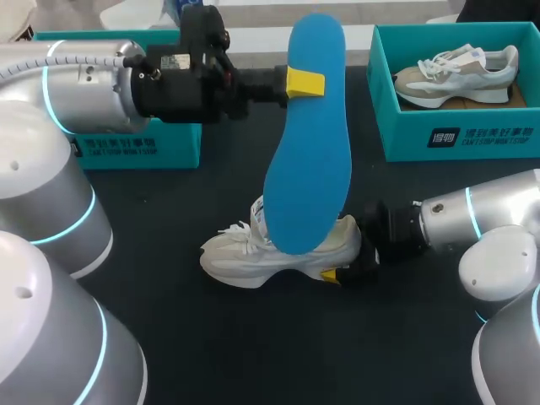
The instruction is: Take the shoe out of the shoebox, open the shoe tongue, remove and reinsert the insole, then place the shoe into the shoebox
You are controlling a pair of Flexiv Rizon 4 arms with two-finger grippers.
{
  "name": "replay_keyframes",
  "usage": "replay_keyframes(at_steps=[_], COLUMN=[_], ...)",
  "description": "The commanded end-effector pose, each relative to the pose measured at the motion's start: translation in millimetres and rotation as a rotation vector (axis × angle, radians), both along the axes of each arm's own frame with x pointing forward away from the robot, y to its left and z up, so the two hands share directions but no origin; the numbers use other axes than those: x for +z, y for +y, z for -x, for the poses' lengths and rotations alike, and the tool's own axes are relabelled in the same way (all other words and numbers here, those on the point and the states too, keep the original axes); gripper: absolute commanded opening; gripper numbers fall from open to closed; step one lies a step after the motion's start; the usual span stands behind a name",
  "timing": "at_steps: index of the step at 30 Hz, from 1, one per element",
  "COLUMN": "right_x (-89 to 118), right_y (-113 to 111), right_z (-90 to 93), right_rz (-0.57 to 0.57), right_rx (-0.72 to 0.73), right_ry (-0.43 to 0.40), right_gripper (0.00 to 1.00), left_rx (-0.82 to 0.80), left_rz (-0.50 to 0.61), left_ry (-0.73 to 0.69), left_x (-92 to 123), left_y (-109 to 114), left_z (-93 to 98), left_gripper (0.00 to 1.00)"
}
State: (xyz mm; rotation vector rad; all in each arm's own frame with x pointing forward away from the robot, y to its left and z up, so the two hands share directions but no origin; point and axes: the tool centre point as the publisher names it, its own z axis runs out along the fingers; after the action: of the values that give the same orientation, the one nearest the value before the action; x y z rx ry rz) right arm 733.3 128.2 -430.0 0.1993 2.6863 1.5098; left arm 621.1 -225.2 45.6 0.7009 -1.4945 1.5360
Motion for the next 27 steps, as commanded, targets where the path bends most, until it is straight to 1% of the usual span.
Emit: replay_keyframes(at_steps=[1, 2, 5, 10, 15, 21, 27], right_x=[-4, -1, 8, 16, 23, 36, 53], right_y=[4, 3, 0, -6, -10, -16, -24], right_z=[0.1, 1.1, 3.6, 3.1, 2.1, 7.0, 13.7], right_rz=[0.003, 0.032, 0.066, 0.091, 0.139, 0.246, 0.326], right_rx=[-0.002, -0.003, -0.018, -0.040, -0.064, -0.084, -0.108], right_ry=[-0.001, 0.004, 0.006, 0.014, 0.024, 0.058, 0.066], right_gripper=[1.00, 1.00, 1.00, 1.00, 1.00, 1.00, 1.00], left_rx=[0.000, 0.000, 0.000, 0.000, 0.000, 0.000, 0.000], left_rz=[-0.003, -0.003, -0.003, -0.003, -0.003, -0.003, -0.003], left_ry=[0.000, 0.000, 0.000, 0.000, 0.000, 0.000, 0.000], left_x=[-1, -1, -1, -1, -1, -1, -1], left_y=[-2, -2, -2, -2, -2, -2, -2], left_z=[0.0, 0.0, 0.0, 0.0, 0.0, 0.0, 0.0], left_gripper=[0.00, 0.00, 0.00, 0.00, 0.00, 0.00, 0.00])
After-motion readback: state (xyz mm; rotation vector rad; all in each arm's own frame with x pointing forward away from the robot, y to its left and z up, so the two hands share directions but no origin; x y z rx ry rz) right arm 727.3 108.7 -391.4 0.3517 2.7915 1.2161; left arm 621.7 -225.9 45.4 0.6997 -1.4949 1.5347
